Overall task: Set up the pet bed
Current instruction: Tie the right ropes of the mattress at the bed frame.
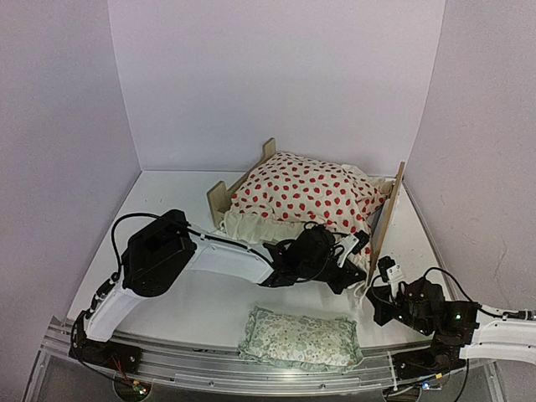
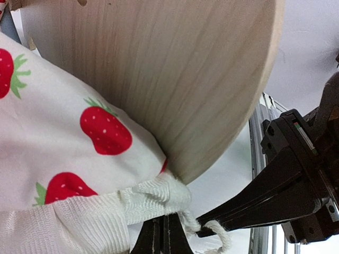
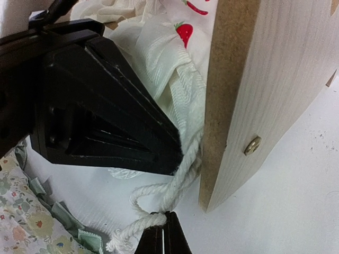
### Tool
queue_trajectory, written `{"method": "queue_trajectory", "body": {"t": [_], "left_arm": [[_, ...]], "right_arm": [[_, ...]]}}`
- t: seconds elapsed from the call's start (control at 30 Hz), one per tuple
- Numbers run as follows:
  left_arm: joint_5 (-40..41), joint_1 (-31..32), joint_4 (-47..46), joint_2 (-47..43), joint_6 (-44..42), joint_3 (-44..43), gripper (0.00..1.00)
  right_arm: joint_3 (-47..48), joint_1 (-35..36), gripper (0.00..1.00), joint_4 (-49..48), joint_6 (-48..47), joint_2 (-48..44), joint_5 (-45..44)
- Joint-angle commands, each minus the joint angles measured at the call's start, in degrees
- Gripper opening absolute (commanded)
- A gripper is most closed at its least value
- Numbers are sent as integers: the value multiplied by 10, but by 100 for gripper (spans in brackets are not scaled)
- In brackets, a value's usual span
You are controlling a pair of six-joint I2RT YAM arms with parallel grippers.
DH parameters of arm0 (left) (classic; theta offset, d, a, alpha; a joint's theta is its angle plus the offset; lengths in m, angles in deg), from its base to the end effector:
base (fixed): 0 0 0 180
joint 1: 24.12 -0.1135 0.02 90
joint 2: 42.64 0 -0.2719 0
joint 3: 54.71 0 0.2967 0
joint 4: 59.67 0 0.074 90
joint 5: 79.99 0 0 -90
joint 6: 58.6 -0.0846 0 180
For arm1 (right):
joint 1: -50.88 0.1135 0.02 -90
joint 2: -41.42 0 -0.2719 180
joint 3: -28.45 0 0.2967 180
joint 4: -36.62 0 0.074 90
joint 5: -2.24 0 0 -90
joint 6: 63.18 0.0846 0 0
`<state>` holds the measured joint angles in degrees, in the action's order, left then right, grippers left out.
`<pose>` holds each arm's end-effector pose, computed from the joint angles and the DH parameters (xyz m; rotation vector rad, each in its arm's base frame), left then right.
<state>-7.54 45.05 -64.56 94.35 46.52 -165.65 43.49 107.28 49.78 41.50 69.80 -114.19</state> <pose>0.2000 -0.5975 0.1128 1.1699 1.7972 -1.2246 0.1440 0.1487 0.1075 -0.4354 1.9491 0.3333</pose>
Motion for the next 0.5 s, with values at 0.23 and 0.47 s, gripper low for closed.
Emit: {"method": "queue_trajectory", "body": {"t": [0.23, 0.47], "left_arm": [[-101, -8, -67, -1, 40, 9, 0], [-99, -19, -84, -18, 48, 44, 0]], "right_arm": [[24, -5, 4, -57, -12, -59, 77], [38, -5, 27, -60, -19, -34, 97]]}}
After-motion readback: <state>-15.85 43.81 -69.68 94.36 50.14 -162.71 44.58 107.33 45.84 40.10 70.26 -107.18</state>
